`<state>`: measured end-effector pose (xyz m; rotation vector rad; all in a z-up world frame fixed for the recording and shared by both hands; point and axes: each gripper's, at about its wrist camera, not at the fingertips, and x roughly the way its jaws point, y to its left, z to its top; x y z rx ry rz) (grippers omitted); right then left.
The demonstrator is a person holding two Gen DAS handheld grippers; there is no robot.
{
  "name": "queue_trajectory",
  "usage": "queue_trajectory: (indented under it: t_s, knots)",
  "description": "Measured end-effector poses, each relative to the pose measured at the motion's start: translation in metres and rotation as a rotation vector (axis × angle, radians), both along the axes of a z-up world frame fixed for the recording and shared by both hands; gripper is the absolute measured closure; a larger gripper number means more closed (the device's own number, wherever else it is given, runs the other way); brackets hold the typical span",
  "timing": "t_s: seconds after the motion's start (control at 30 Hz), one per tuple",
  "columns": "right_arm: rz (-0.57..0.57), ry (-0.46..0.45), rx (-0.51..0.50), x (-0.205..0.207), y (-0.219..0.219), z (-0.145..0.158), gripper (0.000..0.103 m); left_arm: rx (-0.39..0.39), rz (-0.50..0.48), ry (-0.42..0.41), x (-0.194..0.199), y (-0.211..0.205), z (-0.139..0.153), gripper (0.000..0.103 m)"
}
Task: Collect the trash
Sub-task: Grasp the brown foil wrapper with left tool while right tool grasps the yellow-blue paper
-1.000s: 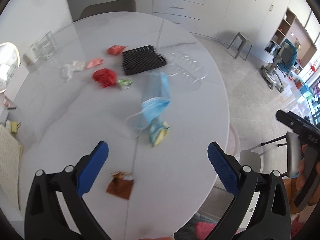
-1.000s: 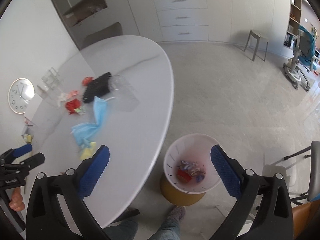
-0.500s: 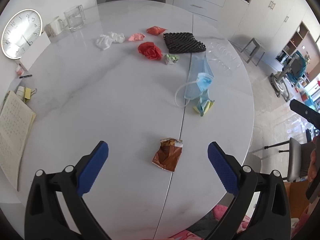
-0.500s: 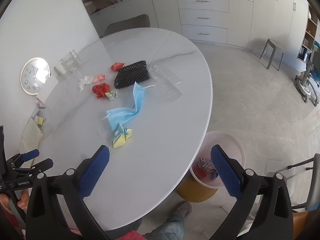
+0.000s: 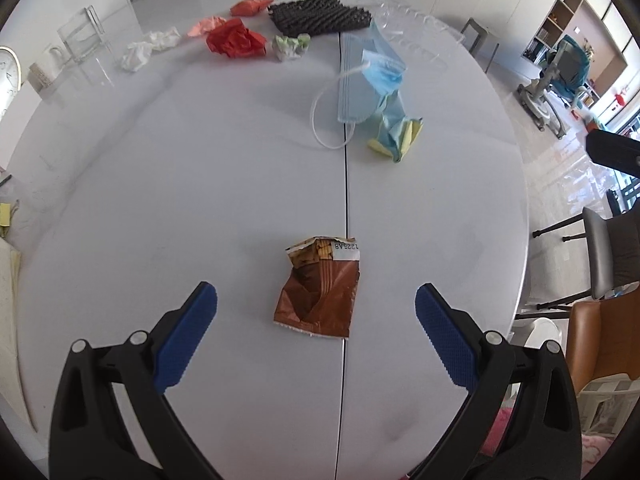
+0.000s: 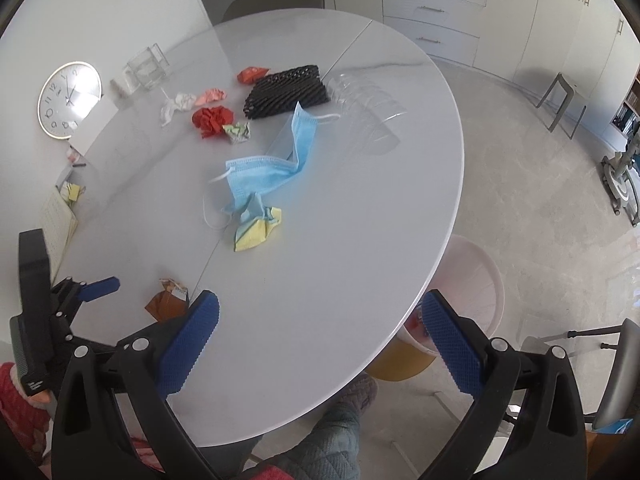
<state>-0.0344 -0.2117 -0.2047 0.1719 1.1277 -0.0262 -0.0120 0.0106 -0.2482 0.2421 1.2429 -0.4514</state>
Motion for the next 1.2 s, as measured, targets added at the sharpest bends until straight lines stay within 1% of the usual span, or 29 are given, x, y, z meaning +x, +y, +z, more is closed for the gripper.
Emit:
queue_trajectory:
  t_s: [0.1,0.17,0.2,0.23,0.3,0.33,0.37,0.47,0.57,0.63,0.7,0.73,0.77,0.9,0.93,1.03,1.2]
  knots:
    - [-0.012,0.013,0.006,0.0,0.001,-0.005,0.002,0.011,-0.013,0.008,0.005,-0.002,-0.012,0.008]
    - [-0.022,0.014,0.013,0.0,0.0,-0.006,0.002,0.013,-0.028,0.015,0.007,-0.003,-0.017,0.01]
    - [-0.026,0.015,0.016,-0.001,0.001,-0.007,0.002,0.01,-0.033,0.023,0.008,-0.003,-0.02,0.015]
    - [-0.03,0.016,0.018,-0.001,0.002,-0.008,0.002,0.007,-0.03,0.032,0.01,-0.003,-0.022,0.023]
    - [-0.037,0.016,0.017,-0.001,0.003,-0.009,0.002,-0.007,-0.019,0.075,0.015,-0.002,-0.028,0.03]
    - [-0.04,0.017,0.016,-0.001,0.004,-0.01,0.002,-0.016,-0.012,0.079,0.017,0.0,-0.029,0.032]
    - [-0.045,0.017,0.015,-0.001,0.005,-0.01,0.002,-0.024,-0.013,0.067,0.017,0.0,-0.028,0.033]
    - [-0.06,0.015,0.021,-0.002,0.005,-0.012,0.002,-0.021,-0.041,0.069,0.019,-0.005,-0.028,0.036]
    - [-0.072,0.018,0.023,-0.001,0.006,-0.014,0.002,-0.011,-0.065,0.063,0.019,-0.008,-0.027,0.042]
    - [-0.075,0.016,0.02,0.0,0.007,-0.015,0.002,-0.005,-0.065,0.058,0.018,-0.009,-0.027,0.048]
    - [-0.076,0.015,0.01,0.002,0.009,-0.017,0.002,0.001,-0.06,0.052,0.014,-0.01,-0.027,0.05]
    - [-0.076,0.015,0.005,0.003,0.009,-0.017,0.002,0.008,-0.058,0.044,0.013,-0.011,-0.027,0.057]
    - [-0.076,0.013,0.003,0.004,0.01,-0.018,0.002,0.02,-0.059,0.034,0.012,-0.01,-0.026,0.059]
    - [-0.068,0.003,0.0,0.014,0.015,-0.024,0.002,0.028,-0.054,0.025,0.006,-0.013,-0.024,0.063]
    - [-0.063,-0.002,-0.004,0.017,0.018,-0.027,0.002,0.035,-0.057,0.022,0.007,-0.014,-0.024,0.069]
    - [-0.04,-0.015,-0.009,0.028,0.025,-0.033,0.002,0.041,-0.065,0.027,0.007,-0.018,-0.024,0.07]
    - [0.031,-0.026,-0.015,0.054,0.042,-0.053,0.003,0.007,-0.039,0.051,0.012,-0.007,-0.012,0.071]
